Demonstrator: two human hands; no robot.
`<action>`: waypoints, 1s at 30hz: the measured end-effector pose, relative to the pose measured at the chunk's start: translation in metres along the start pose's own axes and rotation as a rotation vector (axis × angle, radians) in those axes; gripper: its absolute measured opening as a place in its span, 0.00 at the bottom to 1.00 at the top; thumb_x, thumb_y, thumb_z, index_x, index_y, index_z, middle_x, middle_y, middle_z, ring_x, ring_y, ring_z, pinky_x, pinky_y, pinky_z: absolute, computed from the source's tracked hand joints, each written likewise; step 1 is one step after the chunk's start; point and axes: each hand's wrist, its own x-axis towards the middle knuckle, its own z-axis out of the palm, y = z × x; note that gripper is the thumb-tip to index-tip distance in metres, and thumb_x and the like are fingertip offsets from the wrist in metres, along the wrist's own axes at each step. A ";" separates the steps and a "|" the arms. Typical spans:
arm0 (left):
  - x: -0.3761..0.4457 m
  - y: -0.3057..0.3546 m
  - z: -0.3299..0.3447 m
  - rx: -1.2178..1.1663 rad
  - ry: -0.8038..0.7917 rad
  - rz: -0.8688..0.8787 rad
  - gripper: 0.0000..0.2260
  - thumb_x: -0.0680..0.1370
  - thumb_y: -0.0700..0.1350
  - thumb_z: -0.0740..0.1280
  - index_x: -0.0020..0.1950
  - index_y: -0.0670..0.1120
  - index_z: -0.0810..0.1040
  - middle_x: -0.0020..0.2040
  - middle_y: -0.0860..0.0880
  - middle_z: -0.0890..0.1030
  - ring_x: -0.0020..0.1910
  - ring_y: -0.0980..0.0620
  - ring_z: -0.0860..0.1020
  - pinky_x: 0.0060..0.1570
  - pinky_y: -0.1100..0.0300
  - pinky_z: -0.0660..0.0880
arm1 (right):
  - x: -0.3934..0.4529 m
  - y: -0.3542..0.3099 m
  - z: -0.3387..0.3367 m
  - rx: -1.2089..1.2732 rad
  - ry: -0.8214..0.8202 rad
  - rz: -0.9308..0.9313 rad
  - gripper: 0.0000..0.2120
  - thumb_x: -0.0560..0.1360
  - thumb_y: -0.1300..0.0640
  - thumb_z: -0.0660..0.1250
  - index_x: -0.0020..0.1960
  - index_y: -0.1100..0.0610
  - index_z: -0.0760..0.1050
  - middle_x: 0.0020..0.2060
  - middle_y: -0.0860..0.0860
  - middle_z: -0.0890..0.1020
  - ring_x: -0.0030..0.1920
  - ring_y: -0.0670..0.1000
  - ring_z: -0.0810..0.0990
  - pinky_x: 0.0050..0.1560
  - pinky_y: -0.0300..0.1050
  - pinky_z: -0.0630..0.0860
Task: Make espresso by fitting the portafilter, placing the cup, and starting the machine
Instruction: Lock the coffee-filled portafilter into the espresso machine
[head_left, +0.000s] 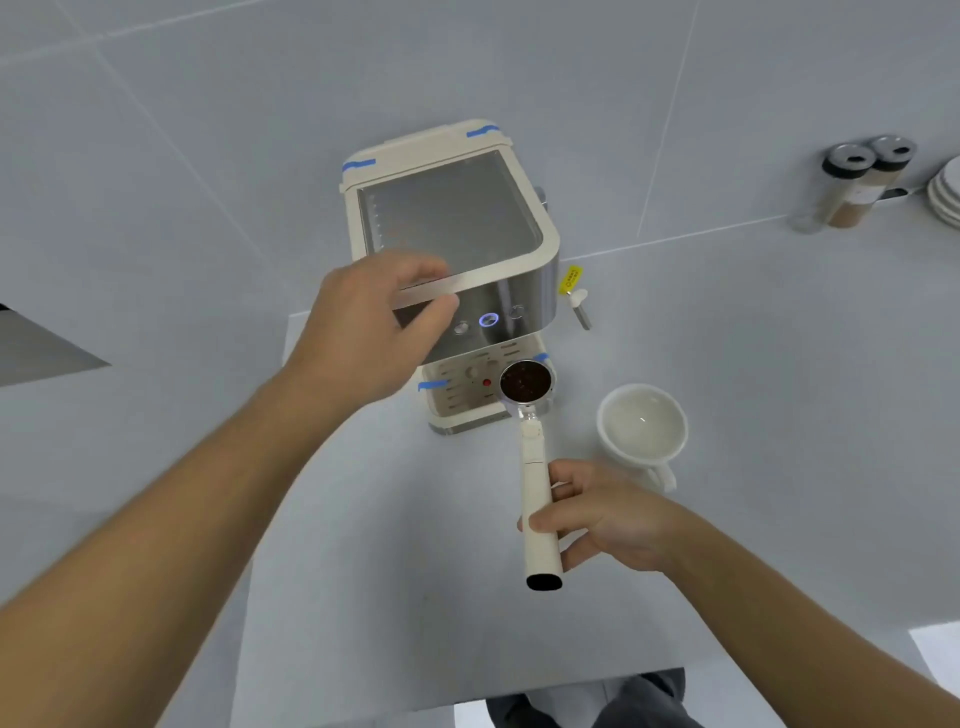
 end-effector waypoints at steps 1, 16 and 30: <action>0.010 -0.005 -0.001 0.053 -0.019 0.049 0.14 0.76 0.50 0.68 0.60 0.49 0.82 0.53 0.55 0.83 0.45 0.61 0.80 0.49 0.77 0.70 | 0.006 0.001 0.004 0.011 0.010 -0.004 0.19 0.68 0.66 0.73 0.59 0.62 0.76 0.52 0.61 0.85 0.48 0.56 0.86 0.41 0.52 0.83; 0.089 -0.031 0.024 0.373 -0.417 0.291 0.40 0.70 0.73 0.52 0.79 0.57 0.59 0.82 0.50 0.58 0.80 0.47 0.55 0.77 0.40 0.51 | 0.076 -0.008 0.027 0.195 0.106 -0.124 0.19 0.68 0.67 0.72 0.57 0.57 0.76 0.46 0.57 0.84 0.41 0.54 0.87 0.35 0.52 0.83; 0.094 -0.034 0.031 0.344 -0.331 0.151 0.37 0.72 0.71 0.49 0.79 0.59 0.56 0.81 0.51 0.59 0.80 0.49 0.54 0.77 0.41 0.51 | 0.102 -0.032 0.043 0.236 0.089 -0.196 0.24 0.70 0.68 0.73 0.64 0.57 0.74 0.55 0.59 0.83 0.49 0.57 0.85 0.37 0.52 0.83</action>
